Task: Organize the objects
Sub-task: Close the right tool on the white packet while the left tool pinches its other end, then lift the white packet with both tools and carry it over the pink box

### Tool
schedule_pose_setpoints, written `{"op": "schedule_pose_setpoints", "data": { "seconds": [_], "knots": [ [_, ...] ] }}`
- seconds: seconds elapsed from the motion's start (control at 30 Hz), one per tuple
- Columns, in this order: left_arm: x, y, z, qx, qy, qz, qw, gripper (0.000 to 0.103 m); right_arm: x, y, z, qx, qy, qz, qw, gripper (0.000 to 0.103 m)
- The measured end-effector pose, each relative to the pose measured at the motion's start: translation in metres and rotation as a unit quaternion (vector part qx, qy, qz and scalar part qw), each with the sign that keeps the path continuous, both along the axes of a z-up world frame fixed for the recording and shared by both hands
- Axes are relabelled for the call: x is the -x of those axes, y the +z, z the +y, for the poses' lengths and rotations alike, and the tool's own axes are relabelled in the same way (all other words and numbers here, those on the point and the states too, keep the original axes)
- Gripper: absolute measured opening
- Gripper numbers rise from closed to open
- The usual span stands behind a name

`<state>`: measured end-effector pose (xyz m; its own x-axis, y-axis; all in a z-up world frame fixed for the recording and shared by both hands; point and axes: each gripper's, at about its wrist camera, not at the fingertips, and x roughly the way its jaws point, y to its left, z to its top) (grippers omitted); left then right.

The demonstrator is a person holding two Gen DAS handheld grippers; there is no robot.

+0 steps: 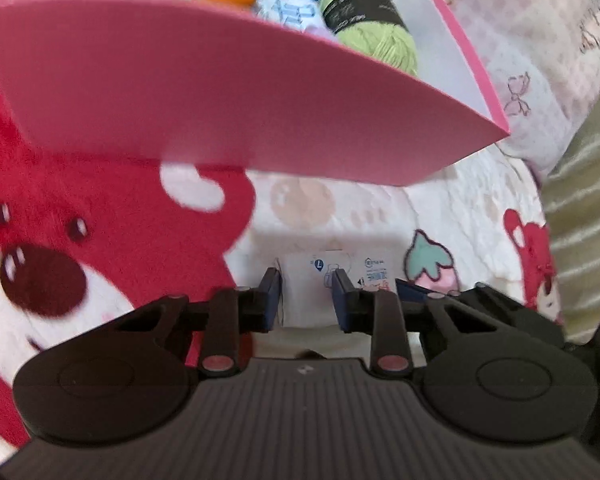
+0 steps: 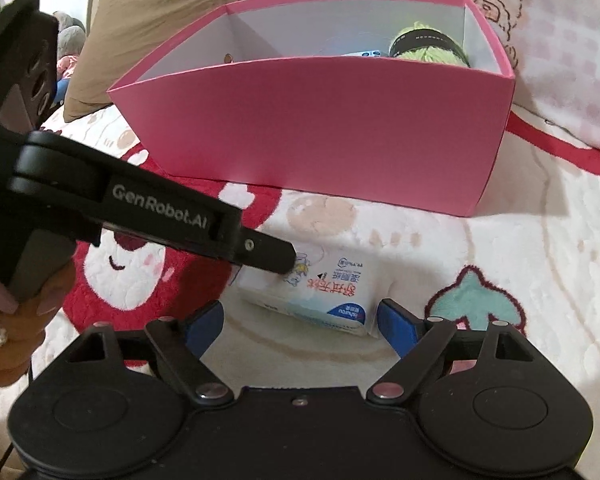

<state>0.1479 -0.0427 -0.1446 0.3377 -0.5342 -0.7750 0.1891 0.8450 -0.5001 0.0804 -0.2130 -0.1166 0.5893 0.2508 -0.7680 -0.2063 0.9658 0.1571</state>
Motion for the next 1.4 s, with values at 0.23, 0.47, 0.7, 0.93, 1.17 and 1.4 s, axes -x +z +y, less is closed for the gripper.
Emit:
{"op": "schedule_pose_setpoints", "data": {
  "seconds": [0.23, 0.47, 0.7, 0.93, 1.17, 1.4],
  "knots": [
    [0.005, -0.007, 0.000, 0.010, 0.023, 0.036, 0.9991, 0.027, -0.003, -0.007, 0.008, 0.022, -0.009, 0.003, 1.000, 0.092],
    [0.010, -0.005, -0.009, -0.012, 0.025, 0.017, 0.9995, 0.027, -0.007, -0.021, 0.021, 0.068, -0.005, -0.006, 0.998, 0.093],
    [0.021, 0.011, -0.011, -0.025, 0.021, 0.003, 0.9995, 0.027, -0.002, -0.014, 0.021, 0.083, -0.004, -0.016, 0.996, 0.085],
    [0.033, 0.034, -0.003, -0.021, 0.030, 0.003, 0.9993, 0.027, 0.006, 0.004, 0.020, 0.070, 0.013, -0.017, 0.997, 0.085],
    [0.041, 0.062, 0.004, -0.022, 0.032, -0.017, 0.9991, 0.029, 0.014, 0.029, 0.021, 0.061, 0.043, -0.023, 0.997, 0.087],
    [0.049, 0.093, 0.012, -0.010, 0.026, -0.038, 0.9989, 0.030, 0.022, 0.048, 0.021, 0.060, 0.056, -0.045, 0.996, 0.087]
  ]
}}
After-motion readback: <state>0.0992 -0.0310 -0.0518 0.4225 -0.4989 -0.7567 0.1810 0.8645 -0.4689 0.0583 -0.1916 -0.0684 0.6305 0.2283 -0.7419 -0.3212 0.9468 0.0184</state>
